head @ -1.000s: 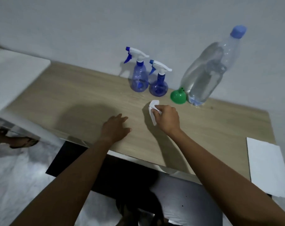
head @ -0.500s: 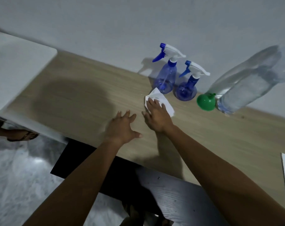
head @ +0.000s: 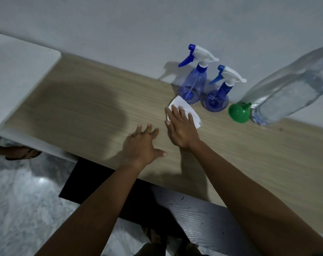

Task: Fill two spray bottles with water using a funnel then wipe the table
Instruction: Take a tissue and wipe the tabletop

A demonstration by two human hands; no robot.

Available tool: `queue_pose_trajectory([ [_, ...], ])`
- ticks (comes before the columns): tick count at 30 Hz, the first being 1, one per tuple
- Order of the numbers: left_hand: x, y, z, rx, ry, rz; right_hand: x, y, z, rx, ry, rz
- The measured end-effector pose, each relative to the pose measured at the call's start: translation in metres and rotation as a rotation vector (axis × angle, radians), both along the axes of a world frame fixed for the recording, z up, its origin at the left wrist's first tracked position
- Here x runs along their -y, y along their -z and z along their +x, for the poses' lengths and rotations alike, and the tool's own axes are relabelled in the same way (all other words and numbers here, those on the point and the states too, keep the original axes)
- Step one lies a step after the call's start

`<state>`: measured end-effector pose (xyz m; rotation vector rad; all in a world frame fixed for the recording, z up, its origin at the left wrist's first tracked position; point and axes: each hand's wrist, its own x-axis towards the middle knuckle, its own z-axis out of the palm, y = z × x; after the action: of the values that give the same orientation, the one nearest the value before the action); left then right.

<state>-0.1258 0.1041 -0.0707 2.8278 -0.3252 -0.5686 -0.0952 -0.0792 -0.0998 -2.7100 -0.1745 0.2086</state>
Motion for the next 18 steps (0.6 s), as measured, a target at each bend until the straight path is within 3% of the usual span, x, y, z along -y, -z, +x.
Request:
queue_pose_trajectory([
  [14, 0.004, -0.005, 0.001, -0.076, -0.042, -0.008, 0.027, -0.004, -0.021, -0.065, -0.328, -0.103],
  [18, 0.005, -0.004, 0.002, -0.085, -0.05, -0.015, 0.028, -0.005, -0.011, -0.1, -0.281, -0.08],
])
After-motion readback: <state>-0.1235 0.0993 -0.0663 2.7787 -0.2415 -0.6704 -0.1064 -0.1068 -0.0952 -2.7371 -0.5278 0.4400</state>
